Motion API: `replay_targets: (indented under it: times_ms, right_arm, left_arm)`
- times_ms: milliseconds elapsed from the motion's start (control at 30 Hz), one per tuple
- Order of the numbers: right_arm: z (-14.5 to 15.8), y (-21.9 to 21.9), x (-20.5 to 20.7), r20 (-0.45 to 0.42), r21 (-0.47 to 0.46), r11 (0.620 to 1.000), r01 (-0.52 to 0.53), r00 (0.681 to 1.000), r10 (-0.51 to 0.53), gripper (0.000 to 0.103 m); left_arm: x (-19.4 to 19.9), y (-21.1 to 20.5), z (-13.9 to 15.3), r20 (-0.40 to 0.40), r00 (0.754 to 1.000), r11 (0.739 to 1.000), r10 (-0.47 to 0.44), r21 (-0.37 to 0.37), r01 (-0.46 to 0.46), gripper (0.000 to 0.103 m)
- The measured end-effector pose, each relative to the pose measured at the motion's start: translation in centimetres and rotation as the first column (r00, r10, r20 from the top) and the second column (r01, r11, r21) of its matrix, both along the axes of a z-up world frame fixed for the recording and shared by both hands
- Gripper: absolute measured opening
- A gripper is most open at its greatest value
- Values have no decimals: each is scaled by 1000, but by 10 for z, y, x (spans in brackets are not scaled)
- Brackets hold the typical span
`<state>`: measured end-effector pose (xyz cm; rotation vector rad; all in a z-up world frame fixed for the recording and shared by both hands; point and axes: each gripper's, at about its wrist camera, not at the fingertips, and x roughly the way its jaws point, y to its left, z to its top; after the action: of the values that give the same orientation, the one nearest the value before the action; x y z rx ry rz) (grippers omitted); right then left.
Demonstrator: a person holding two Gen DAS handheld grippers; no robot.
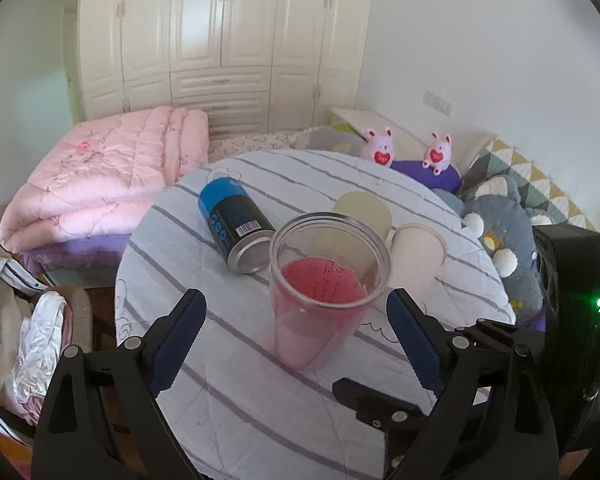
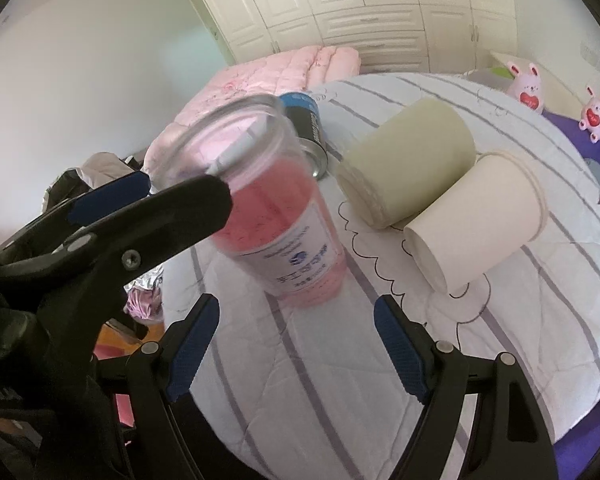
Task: Flip cup upright
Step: 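Open the left gripper and withdraw both tools from the upright jar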
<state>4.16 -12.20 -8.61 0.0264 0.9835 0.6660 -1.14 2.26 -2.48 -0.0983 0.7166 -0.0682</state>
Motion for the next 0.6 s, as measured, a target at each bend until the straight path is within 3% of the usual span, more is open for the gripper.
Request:
replay_targets:
  times_ms: [367,600]
  right_arm:
    - [46,-7,-49,150,-35,993,112,983,-106,81]
    - [77,-20,-87,384,-79,960,270,897,-221,81]
  left_arm:
    - [-49,8,23,119,993,1000,6,-14,-4,101]
    - [-73,10,32,194,981,999,33,0,-33,103]
